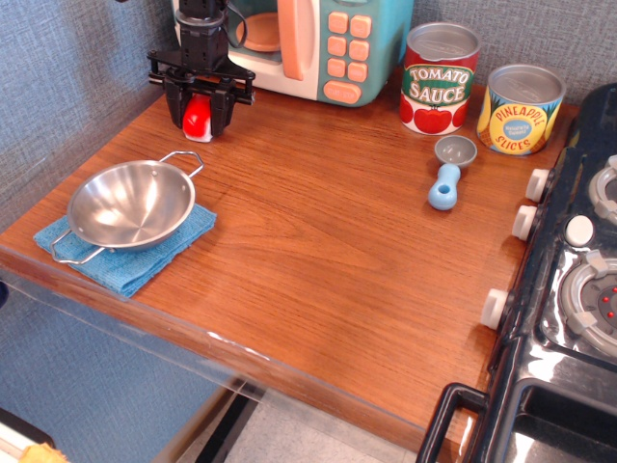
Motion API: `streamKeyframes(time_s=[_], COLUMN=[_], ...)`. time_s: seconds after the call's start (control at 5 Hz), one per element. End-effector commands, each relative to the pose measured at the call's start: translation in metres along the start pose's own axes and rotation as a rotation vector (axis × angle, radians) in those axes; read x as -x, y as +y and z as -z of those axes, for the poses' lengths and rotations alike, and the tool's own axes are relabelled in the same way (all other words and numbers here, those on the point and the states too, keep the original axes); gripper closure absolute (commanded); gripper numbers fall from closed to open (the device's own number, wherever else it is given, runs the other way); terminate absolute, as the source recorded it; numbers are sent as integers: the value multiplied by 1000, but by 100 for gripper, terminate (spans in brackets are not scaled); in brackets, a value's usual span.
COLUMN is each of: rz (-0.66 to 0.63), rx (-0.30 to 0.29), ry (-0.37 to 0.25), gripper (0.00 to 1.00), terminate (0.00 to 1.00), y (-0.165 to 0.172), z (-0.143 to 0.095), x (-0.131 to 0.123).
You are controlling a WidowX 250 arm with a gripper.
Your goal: Move sushi to lower right corner
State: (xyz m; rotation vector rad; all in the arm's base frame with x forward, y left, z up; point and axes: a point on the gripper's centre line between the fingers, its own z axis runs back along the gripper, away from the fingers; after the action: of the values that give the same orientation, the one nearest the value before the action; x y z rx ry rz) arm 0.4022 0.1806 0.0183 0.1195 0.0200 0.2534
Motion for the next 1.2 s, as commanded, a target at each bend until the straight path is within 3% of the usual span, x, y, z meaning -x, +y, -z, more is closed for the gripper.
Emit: streamKeyframes(time_s=[0.0,0.2,0.4,0.8,1.0], rz=[59,187,303,391,415], rx=[91,185,222,204,164], ry=[-201,-307,-300,-170,-124], gripper=[100,100,100,100,100], terminate=[0,0,0,0,0], y=[-17,-57,-93,-161,-176], z=[-77,-122,-128,-90,-62], x=[-4,14,61,168,189])
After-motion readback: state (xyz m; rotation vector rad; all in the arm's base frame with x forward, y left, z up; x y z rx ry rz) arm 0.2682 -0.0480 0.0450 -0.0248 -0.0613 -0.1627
